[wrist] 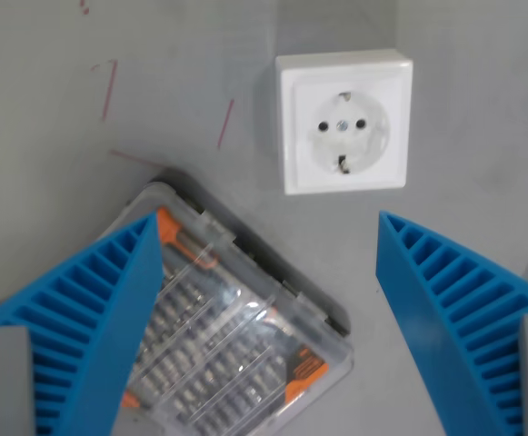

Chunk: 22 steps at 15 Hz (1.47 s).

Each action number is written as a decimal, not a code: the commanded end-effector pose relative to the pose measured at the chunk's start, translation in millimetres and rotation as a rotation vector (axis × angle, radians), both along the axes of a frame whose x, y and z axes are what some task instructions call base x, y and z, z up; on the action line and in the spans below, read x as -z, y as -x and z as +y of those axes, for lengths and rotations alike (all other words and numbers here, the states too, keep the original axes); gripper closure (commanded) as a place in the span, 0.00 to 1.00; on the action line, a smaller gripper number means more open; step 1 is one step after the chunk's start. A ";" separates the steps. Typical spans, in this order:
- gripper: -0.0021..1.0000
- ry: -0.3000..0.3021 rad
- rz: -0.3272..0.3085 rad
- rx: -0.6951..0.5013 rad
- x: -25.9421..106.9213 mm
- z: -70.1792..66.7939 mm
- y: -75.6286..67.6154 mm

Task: Move above the white socket

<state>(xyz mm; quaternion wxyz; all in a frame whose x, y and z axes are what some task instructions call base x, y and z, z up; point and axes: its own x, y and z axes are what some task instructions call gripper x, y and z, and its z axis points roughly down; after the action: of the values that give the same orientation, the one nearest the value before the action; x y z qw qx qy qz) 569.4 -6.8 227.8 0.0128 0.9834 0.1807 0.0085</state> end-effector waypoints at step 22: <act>0.00 -0.016 0.000 -0.059 48.6 -29.3 -32.0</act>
<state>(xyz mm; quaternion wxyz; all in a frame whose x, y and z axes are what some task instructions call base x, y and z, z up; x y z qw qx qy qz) 594.6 -32.2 180.0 0.0188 0.9803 0.1964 0.0095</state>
